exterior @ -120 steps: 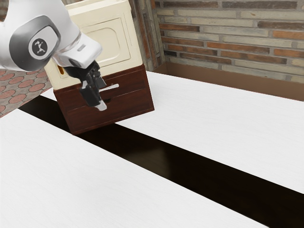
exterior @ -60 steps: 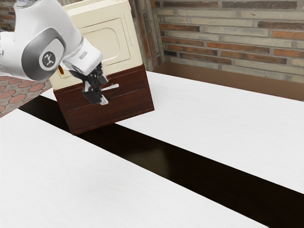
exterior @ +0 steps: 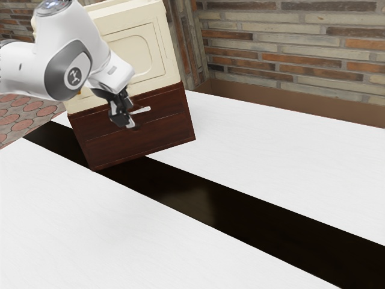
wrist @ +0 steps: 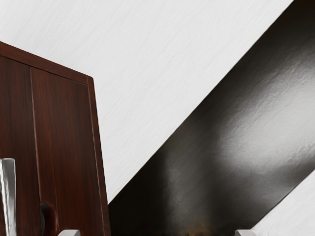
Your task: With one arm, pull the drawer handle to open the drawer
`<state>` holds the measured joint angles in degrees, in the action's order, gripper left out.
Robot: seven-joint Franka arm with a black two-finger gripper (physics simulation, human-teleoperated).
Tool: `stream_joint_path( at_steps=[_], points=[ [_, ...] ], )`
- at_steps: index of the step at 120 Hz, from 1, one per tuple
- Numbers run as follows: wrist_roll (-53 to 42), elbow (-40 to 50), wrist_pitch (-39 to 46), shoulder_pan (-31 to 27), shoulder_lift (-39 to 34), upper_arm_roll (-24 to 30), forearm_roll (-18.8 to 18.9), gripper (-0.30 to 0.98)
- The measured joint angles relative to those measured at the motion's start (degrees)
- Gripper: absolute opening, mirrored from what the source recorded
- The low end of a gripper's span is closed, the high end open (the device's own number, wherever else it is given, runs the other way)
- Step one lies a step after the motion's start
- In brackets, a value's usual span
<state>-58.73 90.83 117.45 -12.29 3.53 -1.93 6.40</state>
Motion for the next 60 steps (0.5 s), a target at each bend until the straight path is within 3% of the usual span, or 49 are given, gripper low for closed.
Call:
stream_joint_path(
  at_steps=[60],
  points=[
    [5.78,-9.74,-0.03,-0.04,9.31,-1.01,1.36,0.37]
  ],
)
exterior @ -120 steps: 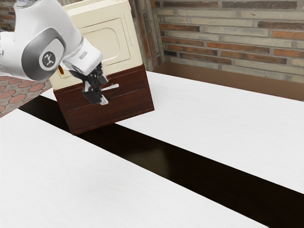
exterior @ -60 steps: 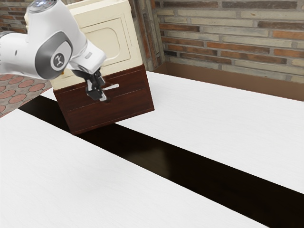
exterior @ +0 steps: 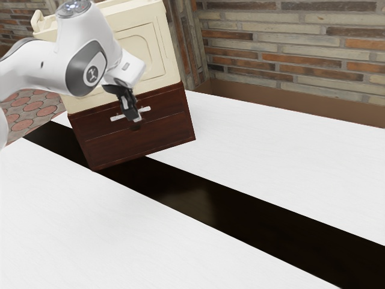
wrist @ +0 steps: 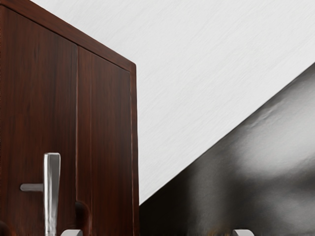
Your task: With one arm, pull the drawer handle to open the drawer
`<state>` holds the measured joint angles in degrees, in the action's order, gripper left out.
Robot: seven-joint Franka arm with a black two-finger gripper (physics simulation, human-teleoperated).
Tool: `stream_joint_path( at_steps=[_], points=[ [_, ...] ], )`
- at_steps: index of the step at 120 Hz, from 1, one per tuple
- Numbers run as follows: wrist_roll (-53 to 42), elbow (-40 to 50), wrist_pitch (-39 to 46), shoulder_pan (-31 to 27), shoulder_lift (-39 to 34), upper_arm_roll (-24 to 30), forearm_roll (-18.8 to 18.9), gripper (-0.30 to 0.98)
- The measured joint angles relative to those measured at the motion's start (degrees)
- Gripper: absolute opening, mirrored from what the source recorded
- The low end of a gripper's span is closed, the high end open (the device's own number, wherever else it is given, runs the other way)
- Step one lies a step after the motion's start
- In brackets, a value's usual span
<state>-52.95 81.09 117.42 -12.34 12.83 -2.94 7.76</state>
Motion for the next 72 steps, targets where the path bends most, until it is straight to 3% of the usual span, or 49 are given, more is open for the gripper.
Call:
stream_joint_path(
  at_steps=[72],
  points=[
    [2.49,-3.24,0.02,-2.27,3.38,-1.98,1.46,0.35]
  ],
)
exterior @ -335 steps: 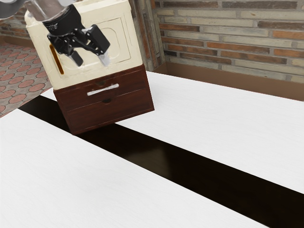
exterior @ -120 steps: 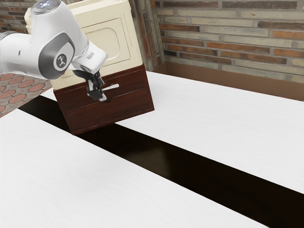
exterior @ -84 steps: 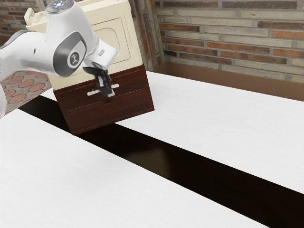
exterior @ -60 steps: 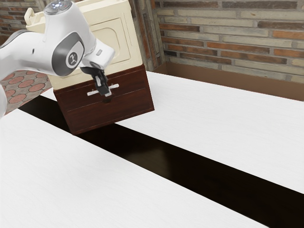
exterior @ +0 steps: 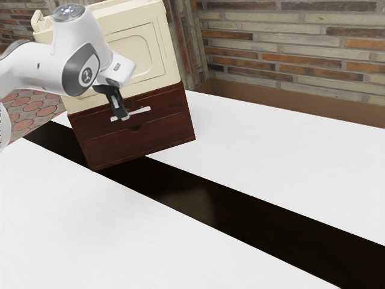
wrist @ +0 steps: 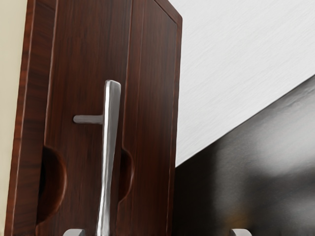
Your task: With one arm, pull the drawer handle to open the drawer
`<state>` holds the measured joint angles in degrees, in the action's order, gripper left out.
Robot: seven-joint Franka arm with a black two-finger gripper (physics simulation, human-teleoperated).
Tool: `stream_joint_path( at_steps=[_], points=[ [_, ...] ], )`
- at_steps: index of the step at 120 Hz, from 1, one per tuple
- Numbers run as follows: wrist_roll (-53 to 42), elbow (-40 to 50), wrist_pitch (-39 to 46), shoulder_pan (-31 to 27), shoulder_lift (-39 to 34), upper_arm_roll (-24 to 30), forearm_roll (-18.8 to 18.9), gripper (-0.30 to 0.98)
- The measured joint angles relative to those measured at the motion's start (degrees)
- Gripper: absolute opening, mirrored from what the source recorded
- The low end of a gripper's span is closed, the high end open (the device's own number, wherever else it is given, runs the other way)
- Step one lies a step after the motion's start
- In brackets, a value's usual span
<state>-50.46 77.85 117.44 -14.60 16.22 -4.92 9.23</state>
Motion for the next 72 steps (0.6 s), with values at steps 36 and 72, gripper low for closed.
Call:
stream_joint_path(
  at_steps=[36,72],
  points=[
    [-0.36,-2.27,1.09,-0.24,2.75,0.26,0.15,0.33],
    [-1.07,-2.33,2.09,-0.24,3.72,0.35,0.09,0.31]
  ],
)
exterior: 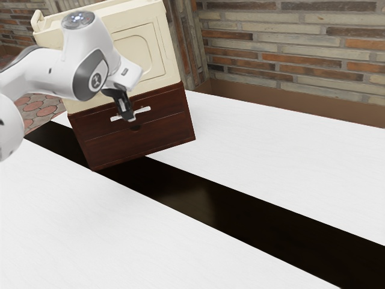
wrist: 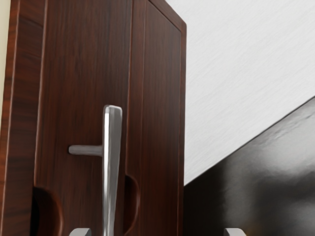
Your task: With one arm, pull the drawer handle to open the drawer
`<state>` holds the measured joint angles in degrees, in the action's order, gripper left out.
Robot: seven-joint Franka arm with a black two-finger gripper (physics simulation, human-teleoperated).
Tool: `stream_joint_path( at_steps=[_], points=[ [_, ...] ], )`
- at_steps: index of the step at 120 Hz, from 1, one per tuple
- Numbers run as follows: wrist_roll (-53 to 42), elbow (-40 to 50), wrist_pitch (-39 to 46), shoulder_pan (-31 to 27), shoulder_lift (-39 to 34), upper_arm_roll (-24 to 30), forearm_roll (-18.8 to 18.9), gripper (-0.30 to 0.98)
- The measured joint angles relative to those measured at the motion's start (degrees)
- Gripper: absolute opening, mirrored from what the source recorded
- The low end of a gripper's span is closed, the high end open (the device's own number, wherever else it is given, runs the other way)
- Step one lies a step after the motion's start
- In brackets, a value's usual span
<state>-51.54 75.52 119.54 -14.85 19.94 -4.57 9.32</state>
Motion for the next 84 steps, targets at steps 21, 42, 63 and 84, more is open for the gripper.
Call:
stream_joint_path(
  at_steps=[21,42,63,84],
  points=[
    [-0.4,-0.54,0.45,0.0,0.79,-0.08,0.0,0.31],
    [-0.83,-0.89,1.48,-0.08,1.6,-0.19,0.0,0.29],
    [-1.2,-2.03,2.24,-0.3,3.02,-0.32,0.0,0.28],
    [-1.53,-2.19,2.56,-1.02,3.63,-0.35,0.0,0.28]
  ],
)
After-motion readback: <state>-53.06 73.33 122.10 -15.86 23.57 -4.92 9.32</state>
